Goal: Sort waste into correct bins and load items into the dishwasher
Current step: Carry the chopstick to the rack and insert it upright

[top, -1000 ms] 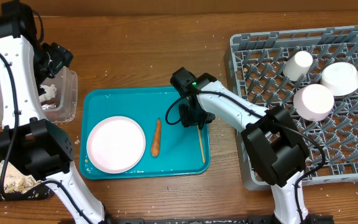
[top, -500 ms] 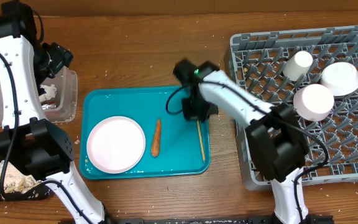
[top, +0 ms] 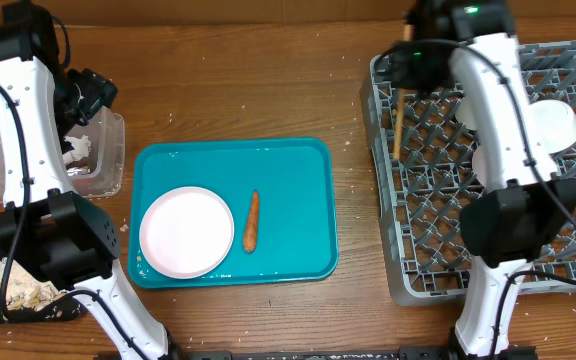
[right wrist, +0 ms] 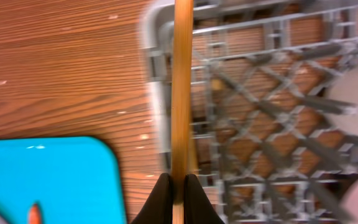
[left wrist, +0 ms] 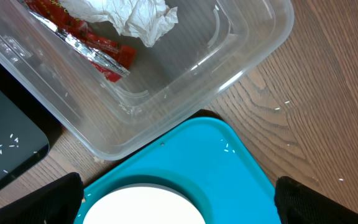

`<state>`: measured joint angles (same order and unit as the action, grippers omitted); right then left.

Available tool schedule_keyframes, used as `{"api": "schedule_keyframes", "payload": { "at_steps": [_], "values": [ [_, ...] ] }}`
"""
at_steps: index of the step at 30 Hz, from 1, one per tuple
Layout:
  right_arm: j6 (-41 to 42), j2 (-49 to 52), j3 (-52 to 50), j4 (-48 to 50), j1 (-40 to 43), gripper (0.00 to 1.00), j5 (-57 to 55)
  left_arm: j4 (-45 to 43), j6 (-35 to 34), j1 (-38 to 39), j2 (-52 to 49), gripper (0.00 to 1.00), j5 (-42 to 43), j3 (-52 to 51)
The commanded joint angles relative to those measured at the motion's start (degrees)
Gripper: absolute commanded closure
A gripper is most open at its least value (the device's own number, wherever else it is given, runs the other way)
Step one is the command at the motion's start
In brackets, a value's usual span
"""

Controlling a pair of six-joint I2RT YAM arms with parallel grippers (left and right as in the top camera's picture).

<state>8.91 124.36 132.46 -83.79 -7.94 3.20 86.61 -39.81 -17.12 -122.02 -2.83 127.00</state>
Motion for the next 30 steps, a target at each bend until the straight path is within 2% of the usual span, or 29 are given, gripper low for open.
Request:
{"api": "schedule_keyframes", "payload": {
  "at_steps": [1,8,11,13,17,23,26,27,30],
  "values": [
    [-5.8,-1.0,-2.2,0.0,1.8,0.96,2.9,-0.1,1.3,-0.1,0.8,0.00,-0.7,-0.2],
    [-7.5,-1.0,-10.7,2.6,2.8,0.94,3.2,-0.1,1.3,-0.1,0.8,0.00,-0.7,-0.2],
    [-7.4,-1.0,-11.3,1.7,2.5,0.76,5.7,-0.1,1.3,-0.1,0.8,0.00,-0.7,-0.2],
    [-7.2,-1.0,-11.2,1.3,2.5,0.73,6.9,-0.1,1.3,-0.1,0.8,0.00,-0.7,-0.2],
    [-7.0,-1.0,-10.8,-1.1,2.5,0.58,7.8,-0.1,1.3,-0.1,0.8,0.00,-0.7,-0.2],
    [-7.0,-1.7,-6.3,-3.8,2.5,0.51,9.7,-0.1,1.3,-0.1,0.8,0.00,-0.7,-0.2],
    [-5.3,-1.7,-5.9,-0.4,2.8,0.24,5.8,-0.1,1.3,-0.1,0.8,0.00,-0.7,-0.2],
    [-4.1,-1.4,-5.9,2.2,3.0,0.21,3.6,-0.1,1.3,-0.1,0.8,0.00,-0.7,-0.2],
    [-4.2,-0.5,-7.1,9.6,3.3,0.21,3.0,-0.1,1.3,-0.1,0.8,0.00,-0.7,-0.2]
  ]
}}
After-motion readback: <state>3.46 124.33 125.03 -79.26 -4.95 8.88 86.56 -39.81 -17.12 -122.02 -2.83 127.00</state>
